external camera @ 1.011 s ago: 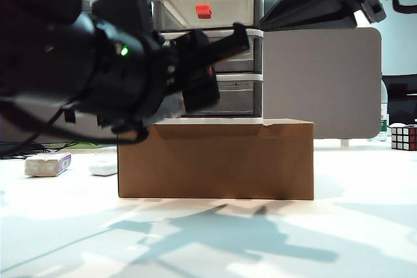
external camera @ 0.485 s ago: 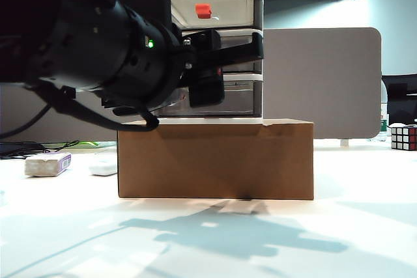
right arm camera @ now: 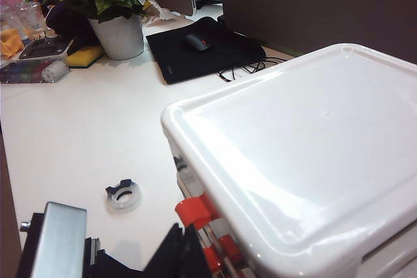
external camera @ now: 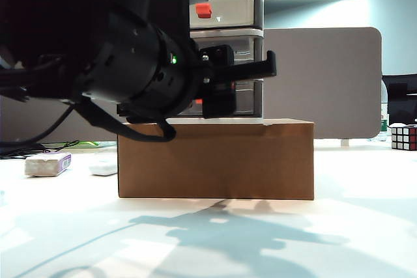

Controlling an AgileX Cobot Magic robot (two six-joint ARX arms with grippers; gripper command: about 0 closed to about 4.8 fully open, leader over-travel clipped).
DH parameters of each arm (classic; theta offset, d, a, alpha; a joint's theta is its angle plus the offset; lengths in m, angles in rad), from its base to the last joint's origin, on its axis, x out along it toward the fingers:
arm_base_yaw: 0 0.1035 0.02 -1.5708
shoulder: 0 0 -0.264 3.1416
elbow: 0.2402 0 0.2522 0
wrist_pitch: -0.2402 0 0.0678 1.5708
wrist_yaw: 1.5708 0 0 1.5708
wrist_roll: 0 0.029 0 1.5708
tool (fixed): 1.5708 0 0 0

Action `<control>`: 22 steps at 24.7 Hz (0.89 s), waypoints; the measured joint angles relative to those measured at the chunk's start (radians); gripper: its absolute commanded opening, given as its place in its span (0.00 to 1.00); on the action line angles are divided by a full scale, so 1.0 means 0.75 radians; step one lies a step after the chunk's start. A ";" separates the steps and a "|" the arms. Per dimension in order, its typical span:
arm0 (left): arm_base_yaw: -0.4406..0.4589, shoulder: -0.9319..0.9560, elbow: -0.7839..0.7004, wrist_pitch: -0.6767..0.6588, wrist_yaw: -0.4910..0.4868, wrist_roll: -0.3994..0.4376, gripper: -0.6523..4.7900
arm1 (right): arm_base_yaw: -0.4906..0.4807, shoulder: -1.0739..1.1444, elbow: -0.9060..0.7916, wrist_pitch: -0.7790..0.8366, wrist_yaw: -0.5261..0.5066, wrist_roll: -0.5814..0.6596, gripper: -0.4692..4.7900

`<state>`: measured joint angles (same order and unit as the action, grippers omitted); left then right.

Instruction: Open the third layer of the drawer on the table, pick up the transparent tape on the table and put it in, and finally close the drawer.

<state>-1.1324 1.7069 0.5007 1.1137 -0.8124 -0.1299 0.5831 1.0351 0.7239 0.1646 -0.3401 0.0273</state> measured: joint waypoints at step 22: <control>0.003 0.024 0.011 0.028 -0.045 0.000 0.44 | -0.001 0.134 0.073 0.083 0.128 -0.073 0.08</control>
<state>-1.1305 1.7248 0.5091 1.1347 -0.8459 -0.1299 0.5823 1.1358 0.7788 0.2268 -0.2443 -0.0273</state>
